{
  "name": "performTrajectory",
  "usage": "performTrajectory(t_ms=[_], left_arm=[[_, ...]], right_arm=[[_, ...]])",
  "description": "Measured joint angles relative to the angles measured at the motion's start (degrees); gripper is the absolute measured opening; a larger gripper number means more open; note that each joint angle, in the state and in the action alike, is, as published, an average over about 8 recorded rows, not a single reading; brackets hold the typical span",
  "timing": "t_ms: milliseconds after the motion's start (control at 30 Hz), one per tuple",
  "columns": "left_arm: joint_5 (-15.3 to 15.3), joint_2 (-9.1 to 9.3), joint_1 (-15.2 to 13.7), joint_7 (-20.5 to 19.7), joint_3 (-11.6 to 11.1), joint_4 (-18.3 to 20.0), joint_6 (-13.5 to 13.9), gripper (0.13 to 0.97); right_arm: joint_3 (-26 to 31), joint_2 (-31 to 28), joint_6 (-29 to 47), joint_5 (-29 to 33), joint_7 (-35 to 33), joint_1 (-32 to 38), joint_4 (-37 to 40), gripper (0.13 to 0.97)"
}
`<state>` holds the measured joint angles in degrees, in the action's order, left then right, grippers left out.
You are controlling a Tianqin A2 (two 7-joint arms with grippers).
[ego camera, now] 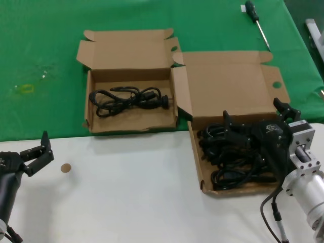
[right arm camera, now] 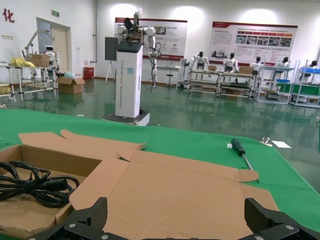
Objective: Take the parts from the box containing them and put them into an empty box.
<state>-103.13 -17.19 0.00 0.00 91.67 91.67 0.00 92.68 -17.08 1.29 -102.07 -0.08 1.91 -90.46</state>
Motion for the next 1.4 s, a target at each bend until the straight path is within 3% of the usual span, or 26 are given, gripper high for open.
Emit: performTrajectory(t_ms=[1400], left_arm=[[0.0, 0.0, 0.0, 0.0, 0.0, 0.0, 0.0, 0.966]], right_arm=[[0.0, 0.0, 0.0, 0.0, 0.0, 0.0, 0.0, 0.966]])
